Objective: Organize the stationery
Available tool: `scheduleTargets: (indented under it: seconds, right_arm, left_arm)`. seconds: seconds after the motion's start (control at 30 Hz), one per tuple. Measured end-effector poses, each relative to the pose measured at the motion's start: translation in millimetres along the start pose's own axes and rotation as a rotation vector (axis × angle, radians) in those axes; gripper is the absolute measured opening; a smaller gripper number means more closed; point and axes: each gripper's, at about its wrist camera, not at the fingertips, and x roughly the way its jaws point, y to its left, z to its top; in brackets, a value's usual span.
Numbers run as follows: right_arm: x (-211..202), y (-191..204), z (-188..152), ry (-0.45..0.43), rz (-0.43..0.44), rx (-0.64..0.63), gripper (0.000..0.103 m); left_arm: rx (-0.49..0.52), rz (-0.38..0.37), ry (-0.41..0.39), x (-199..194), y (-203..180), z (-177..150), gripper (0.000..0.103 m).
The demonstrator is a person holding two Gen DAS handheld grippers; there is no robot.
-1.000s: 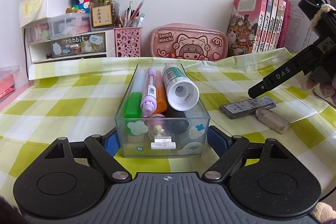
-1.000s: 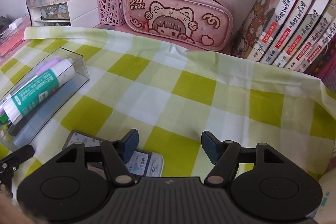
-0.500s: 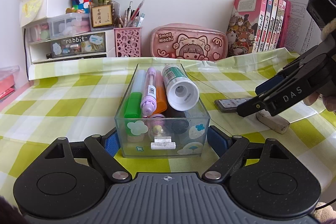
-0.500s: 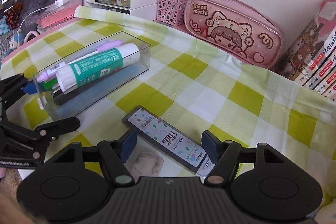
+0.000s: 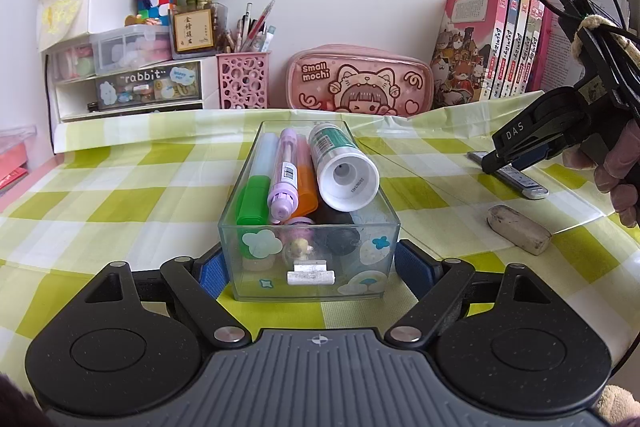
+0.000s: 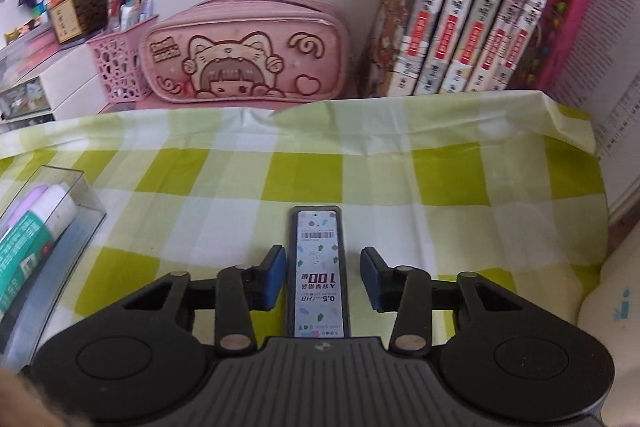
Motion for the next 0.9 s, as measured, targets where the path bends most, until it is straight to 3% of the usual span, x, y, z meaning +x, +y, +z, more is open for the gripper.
scheduleTargets:
  seconds: [0.17, 0.43, 0.53, 0.7, 0.8, 0.9]
  right_arm:
    - [-14.2, 0.4, -14.1, -0.01, 0.006, 0.02, 0.042]
    - [-29.9, 14.6, -45.3, -0.123, -0.043, 0.022, 0.044]
    - [-32.7, 16.0, -47.4, -0.131, -0.049, 0.025, 0.037]
    - [-38.2, 12.8, -50.1, -0.129, -0.034, 0.102, 0.036]
    - [-42.7, 6.7, -50.6, -0.118, 0.024, 0.195, 0.036]
    - [-47.1, -4.4, -50.0, -0.099, 0.141, 0.334, 0.036]
  left_arm:
    - [0.0, 0.0, 0.0, 0.0, 0.0, 0.0, 0.082]
    - [0.0, 0.0, 0.0, 0.0, 0.0, 0.0, 0.082]
    - [0.0, -0.001, 0.0, 0.0, -0.1, 0.0, 0.082]
    - [0.0, 0.0, 0.0, 0.0, 0.0, 0.0, 0.082]
    - [0.0, 0.0, 0.0, 0.0, 0.0, 0.0, 0.082]
    - [0.0, 0.0, 0.0, 0.0, 0.0, 0.0, 0.082]
